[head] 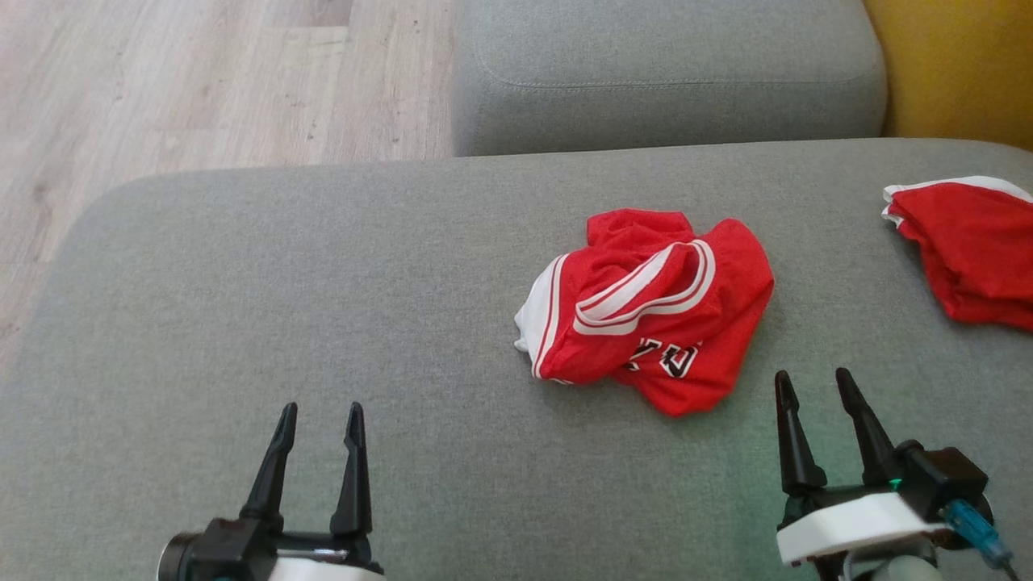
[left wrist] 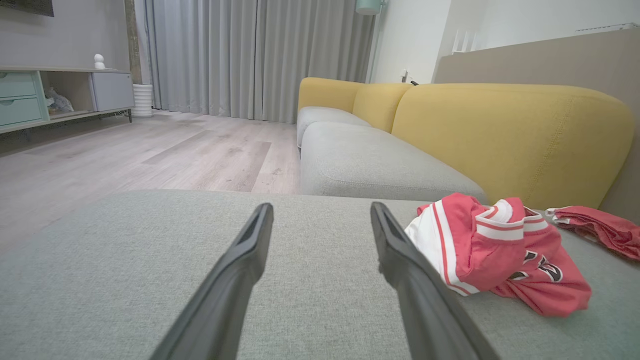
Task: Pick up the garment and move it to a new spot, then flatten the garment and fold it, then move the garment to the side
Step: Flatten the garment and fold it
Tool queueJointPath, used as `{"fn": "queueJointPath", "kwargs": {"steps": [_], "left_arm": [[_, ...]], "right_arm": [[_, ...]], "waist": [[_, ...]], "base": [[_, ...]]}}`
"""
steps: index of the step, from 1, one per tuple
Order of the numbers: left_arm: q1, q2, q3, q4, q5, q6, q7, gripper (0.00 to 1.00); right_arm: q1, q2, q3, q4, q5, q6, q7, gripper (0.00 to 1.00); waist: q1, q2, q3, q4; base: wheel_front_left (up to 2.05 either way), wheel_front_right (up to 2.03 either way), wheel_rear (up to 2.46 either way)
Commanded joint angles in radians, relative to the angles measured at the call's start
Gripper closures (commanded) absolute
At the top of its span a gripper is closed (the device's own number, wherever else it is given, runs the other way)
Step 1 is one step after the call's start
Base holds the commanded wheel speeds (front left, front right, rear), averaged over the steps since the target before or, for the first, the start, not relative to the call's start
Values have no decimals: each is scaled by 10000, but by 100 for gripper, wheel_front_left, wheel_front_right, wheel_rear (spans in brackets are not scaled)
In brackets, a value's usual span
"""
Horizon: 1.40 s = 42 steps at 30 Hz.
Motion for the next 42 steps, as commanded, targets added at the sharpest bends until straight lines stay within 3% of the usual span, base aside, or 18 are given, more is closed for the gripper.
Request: {"fn": "queueJointPath", "kwargs": {"steps": [1,16,26,32,42], "left_arm": [[-352,-30,317,-294,84,-4,-79,0],[-367,-31,147,-275,159,-22,-80,0],[-1040,-31,-581,274,154,-504,-80,0],[-2709,-31,-1713,1595,334,-886,-80,0],[-5767,113,-3367,4790,8,-1031,-43,0]], "right_arm": [[-201,-40,266,-339,-79,67,-28,0],[-188,-39,378,-298,-117,67,-28,0],[-370,-39,562,-350,-112,67,-28,0],[-851,-43,860,-410,-129,67,-28,0],[-1688,-68,1253,-394,-9,67,-28,0]], "waist": [[0,0,12,-12],[0,0,23,-13],[0,0,390,-438],[0,0,1160,-1139],[0,0,2423,-2477]], "base": [[0,0,0],[0,0,0],[0,0,0],[0,0,0],[0,0,0]]}}
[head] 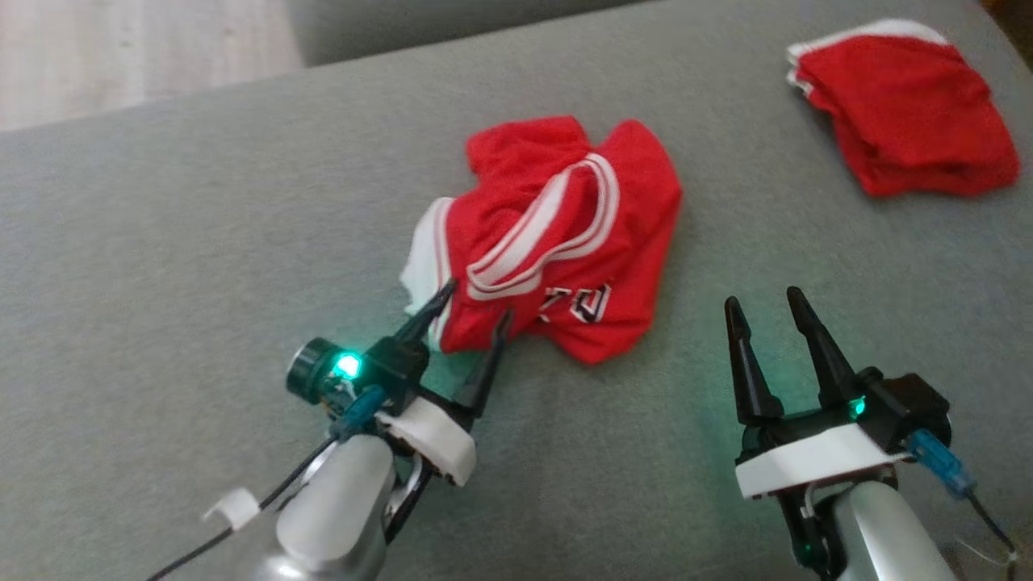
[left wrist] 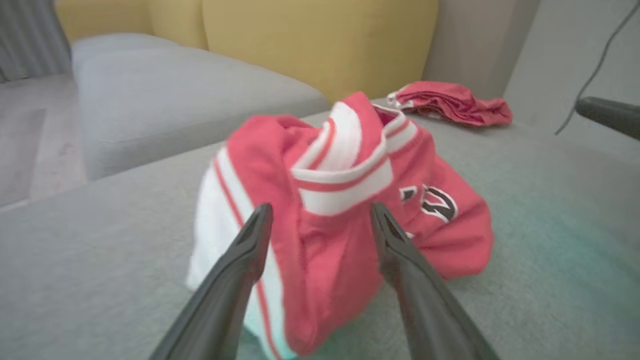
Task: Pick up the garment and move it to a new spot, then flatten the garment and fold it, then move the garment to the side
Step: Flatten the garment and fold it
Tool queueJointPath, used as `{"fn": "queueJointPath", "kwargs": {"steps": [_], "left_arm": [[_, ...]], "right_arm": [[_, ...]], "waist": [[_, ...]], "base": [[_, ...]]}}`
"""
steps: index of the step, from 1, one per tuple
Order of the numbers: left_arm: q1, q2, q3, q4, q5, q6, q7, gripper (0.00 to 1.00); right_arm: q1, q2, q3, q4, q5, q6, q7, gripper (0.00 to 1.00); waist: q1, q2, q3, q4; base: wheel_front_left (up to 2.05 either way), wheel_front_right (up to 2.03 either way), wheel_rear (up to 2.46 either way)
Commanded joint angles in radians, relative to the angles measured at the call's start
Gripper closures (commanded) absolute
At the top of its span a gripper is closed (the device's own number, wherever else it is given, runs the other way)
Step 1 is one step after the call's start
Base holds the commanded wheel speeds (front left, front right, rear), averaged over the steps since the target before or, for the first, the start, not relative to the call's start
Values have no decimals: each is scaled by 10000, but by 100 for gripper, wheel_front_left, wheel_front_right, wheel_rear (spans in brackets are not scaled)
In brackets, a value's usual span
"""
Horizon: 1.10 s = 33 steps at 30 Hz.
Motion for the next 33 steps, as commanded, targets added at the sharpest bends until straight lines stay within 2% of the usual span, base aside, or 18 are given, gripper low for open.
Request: {"fn": "queueJointPath", "kwargs": {"steps": [1,5,6,7,8,14,17,18,21,24,25,28,31,33], "left_arm": [[-444,131,11,-72,-212,-52,-49,0],[-959,347,-869,153,-785,-54,-67,0],[-1061,420,-1027,101,-857,-55,-72,49],[-1158,485,-1133,-8,-904,-55,-75,72],[-1244,535,-1220,-177,-938,-55,-77,100],[-1986,559,-2288,-1559,-1346,-56,-81,100],[-2923,521,-2658,-2218,-1997,-56,-82,100],[-3825,523,-2632,-2548,-2351,-56,-82,100],[-5392,514,-2225,-2770,-2797,-57,-82,100],[-6902,460,-1374,-2865,-3067,-57,-83,100],[-6902,460,-1374,-2865,-3067,-57,-83,100],[-7951,453,-424,-2907,-3284,-56,-83,100],[-8069,714,203,-2749,-3653,-46,-83,100],[-7491,1013,481,-2694,-4005,-38,-62,100]], "right_arm": [[-243,-59,229,-276,66,67,-36,0],[-235,-48,192,-275,124,67,-36,0],[-232,-46,181,-279,136,67,-36,0],[-236,-43,188,-280,144,67,-36,0],[-244,-41,189,-282,154,67,-36,0],[-295,-35,282,-321,311,67,-36,0],[-364,-34,391,-338,385,67,-36,0],[-411,-34,432,-369,425,67,-36,0],[-401,-33,454,-385,441,67,-36,0],[-322,-33,406,-422,410,67,-36,0],[-322,-33,406,-422,410,67,-36,0],[-259,-33,261,-485,355,67,-36,0],[-216,-32,100,-550,313,67,-36,0],[-162,-32,33,-572,291,67,-36,0]], "waist": [[-3,0,433,-505],[-3,0,560,-767],[-3,0,578,-815],[-3,0,590,-861],[-3,0,604,-900],[-3,0,614,-988],[-3,0,531,-1037],[-3,0,460,-1080],[-3,0,307,-1111],[-3,0,180,-1049],[-3,0,180,-1049],[-3,0,139,-863],[-3,0,100,-596],[-3,0,94,-390]], "base": [[0,0,0],[0,0,0],[0,0,0],[0,0,0],[0,0,0],[0,0,0],[0,0,0],[0,0,0],[0,0,0],[0,0,0],[0,0,0],[0,0,0],[0,0,0],[0,0,0]]}}
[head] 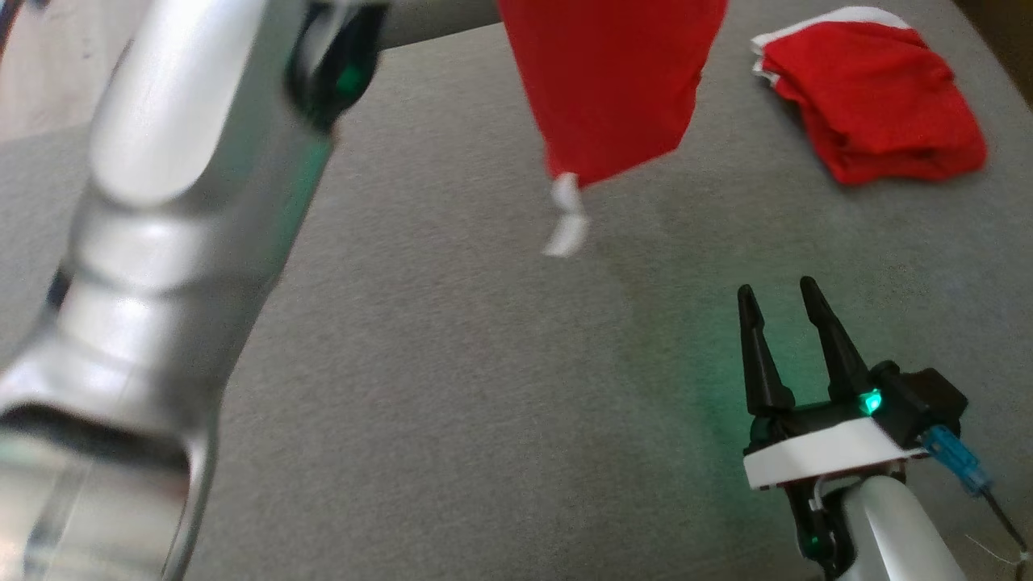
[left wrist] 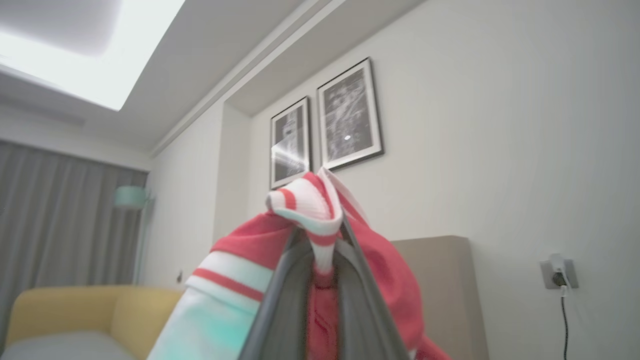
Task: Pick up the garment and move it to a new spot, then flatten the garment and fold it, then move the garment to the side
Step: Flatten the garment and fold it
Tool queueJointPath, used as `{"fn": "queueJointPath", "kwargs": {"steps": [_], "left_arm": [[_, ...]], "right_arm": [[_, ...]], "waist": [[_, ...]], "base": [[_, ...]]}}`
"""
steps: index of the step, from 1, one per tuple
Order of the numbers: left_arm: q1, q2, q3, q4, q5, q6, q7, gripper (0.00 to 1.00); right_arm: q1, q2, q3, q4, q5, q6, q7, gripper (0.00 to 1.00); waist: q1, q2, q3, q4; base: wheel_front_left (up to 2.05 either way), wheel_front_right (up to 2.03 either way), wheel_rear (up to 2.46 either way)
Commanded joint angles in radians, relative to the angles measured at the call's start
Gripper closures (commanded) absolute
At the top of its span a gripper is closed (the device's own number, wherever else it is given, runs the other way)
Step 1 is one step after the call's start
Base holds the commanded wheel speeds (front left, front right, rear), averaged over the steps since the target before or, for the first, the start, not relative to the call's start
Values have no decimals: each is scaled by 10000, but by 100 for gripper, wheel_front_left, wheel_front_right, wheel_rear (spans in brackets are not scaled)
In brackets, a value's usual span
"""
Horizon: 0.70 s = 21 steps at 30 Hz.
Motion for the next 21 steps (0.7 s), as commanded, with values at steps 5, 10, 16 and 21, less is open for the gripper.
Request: {"fn": "queueJointPath", "kwargs": {"steps": [5,10,16,21], "left_arm": [[3513,1446,723,-101,-804,479,72,100],[7073,1649,934,212,-1508,757,26,100],[8113,2122,706,331,-1081,608,6,0],[6456,3184,514,-1188,-112,409,535,0]], "right_arm": [[-33,-34,68,-335,-152,65,-36,0],[-62,-34,-130,-337,-308,65,-36,0],[-188,-35,-171,-262,-495,65,-36,0],[-331,-91,-48,-306,-536,65,-36,0]], "waist": [[1,0,117,695],[1,0,458,1194],[1,0,732,1562],[1,0,1059,1610]], "base": [[0,0,0],[0,0,0],[0,0,0],[0,0,0]]}}
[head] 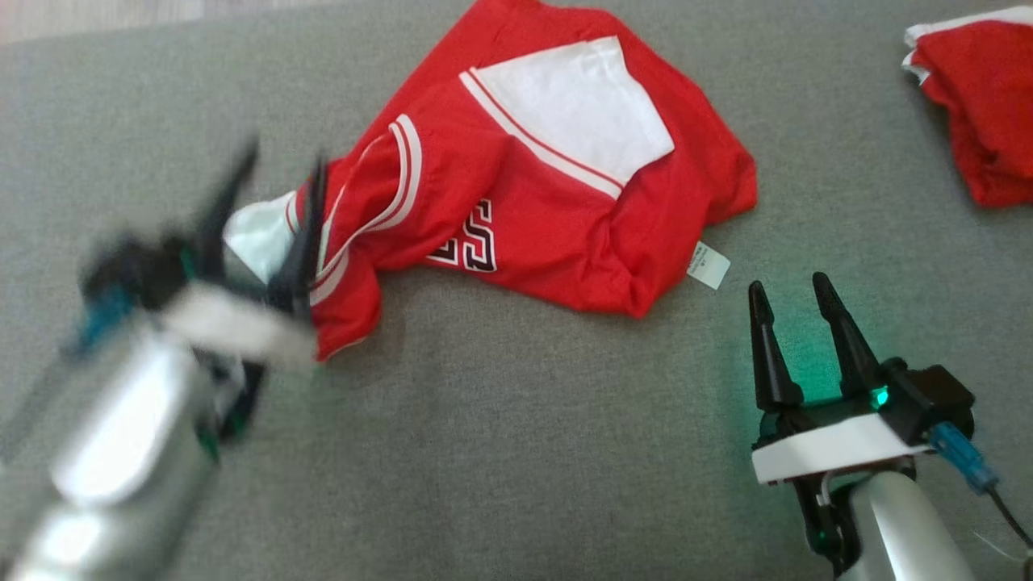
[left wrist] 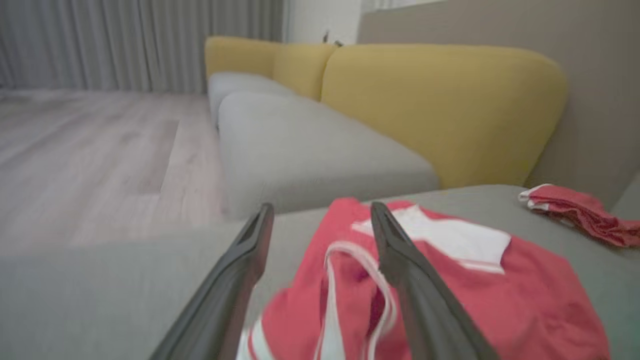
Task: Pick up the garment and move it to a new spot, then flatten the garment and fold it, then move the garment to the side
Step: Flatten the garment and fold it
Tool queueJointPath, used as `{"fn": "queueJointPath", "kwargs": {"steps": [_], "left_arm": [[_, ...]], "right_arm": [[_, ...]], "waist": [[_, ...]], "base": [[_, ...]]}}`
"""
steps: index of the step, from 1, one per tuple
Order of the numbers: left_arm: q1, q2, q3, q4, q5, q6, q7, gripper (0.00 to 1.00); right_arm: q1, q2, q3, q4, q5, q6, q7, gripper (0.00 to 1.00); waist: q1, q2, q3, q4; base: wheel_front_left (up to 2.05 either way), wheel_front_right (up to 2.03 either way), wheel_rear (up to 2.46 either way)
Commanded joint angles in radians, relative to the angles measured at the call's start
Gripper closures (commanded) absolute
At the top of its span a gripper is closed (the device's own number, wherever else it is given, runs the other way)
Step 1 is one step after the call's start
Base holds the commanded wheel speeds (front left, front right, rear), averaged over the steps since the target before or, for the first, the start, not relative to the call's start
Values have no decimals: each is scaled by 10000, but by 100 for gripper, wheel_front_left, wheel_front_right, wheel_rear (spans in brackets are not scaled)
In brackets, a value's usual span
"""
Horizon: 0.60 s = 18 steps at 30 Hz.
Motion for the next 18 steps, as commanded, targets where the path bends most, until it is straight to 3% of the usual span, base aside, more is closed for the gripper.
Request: {"fn": "queueJointPath", "kwargs": {"steps": [1,5,10,13,18], "left_arm": [[-1371,571,178,-836,212,-160,463,0],[-3646,1125,-1129,-1967,77,-433,2637,0],[-6562,1607,-3509,-2432,-1745,-450,5400,0],[-7853,1694,-4412,-1915,-2587,-451,6349,0],[-8991,1769,-5465,-986,-3159,-452,6798,0]], "right_arm": [[-372,-96,311,-331,-76,67,-36,0],[-756,-110,657,-342,-78,67,-36,0],[-1343,-92,999,-389,38,67,-36,0],[-1604,-66,1202,-448,144,67,-36,0],[-1841,-40,1456,-550,314,67,-36,0]], "waist": [[0,0,273,-51],[0,0,906,-470],[0,0,1813,-1346],[0,0,2314,-1939],[0,0,2827,-2720]], "base": [[0,0,0],[0,0,0],[0,0,0],[0,0,0],[0,0,0]]}}
